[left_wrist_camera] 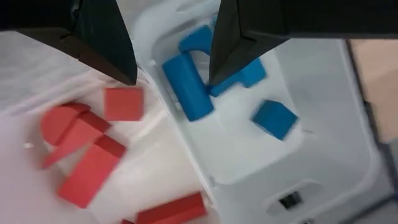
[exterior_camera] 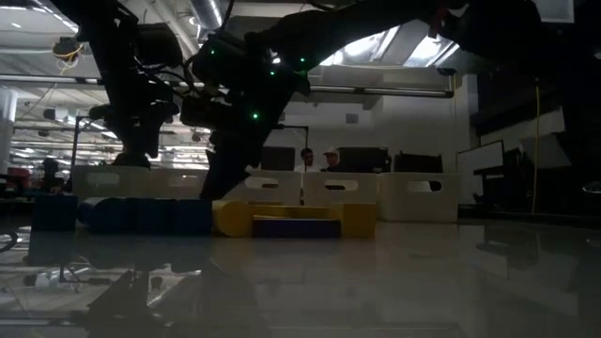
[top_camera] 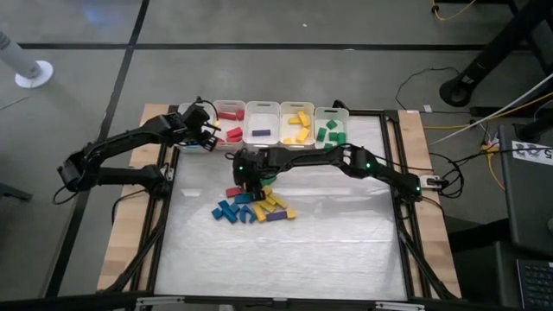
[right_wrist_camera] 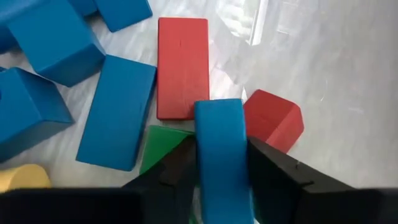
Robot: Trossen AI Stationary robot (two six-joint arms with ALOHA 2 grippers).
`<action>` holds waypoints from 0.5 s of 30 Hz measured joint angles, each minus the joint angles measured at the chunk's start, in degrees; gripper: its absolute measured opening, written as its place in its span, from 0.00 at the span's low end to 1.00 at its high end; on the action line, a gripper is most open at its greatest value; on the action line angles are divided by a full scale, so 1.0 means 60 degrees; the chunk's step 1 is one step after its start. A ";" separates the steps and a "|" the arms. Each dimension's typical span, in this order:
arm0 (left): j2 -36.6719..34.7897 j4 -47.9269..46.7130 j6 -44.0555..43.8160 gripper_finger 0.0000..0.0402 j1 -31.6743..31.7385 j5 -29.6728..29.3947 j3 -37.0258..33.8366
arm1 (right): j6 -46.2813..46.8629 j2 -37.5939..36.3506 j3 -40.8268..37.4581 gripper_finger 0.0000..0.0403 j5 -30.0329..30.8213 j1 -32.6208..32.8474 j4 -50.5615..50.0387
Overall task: Sort blocks
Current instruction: Put the blue block into the left white bin
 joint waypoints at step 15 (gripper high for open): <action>-0.0007 0.0187 -0.0839 0.46 -0.0001 0.4325 0.0000 | -0.0015 -0.0015 0.0594 0.30 0.2479 -0.0004 0.0002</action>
